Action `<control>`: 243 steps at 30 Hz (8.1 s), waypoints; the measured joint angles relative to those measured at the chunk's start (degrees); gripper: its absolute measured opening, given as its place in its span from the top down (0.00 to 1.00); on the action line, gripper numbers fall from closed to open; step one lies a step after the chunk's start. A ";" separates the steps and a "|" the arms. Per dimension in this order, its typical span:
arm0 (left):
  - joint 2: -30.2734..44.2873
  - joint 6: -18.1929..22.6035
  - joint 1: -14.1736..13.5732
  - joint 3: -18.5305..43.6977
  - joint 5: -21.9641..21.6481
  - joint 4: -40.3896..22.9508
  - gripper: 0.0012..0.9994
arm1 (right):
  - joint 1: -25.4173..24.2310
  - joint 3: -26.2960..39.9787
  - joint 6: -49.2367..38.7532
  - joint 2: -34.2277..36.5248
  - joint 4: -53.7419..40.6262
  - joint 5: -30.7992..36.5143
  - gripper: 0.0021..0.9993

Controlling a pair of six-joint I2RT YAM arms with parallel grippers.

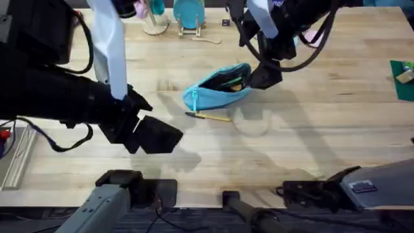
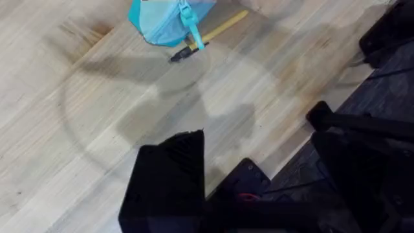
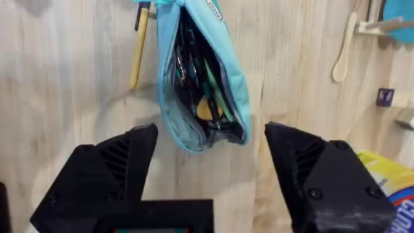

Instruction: Unzip the bag, pick up the pens from the table one at a time and place them inside, then zip the bag closed.

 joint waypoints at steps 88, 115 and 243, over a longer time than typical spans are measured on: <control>24.22 -95.15 -34.07 0.02 -23.71 22.81 0.01 | -8.37 -0.17 28.32 -10.23 2.64 4.70 0.00; 24.22 -102.27 -40.76 -10.46 -31.38 36.67 0.01 | -8.37 -0.17 28.32 -10.23 2.64 4.70 0.00; 1.49 -30.99 -37.42 -19.34 -36.53 63.17 0.96 | -8.37 -0.17 28.27 -10.29 2.97 4.72 0.00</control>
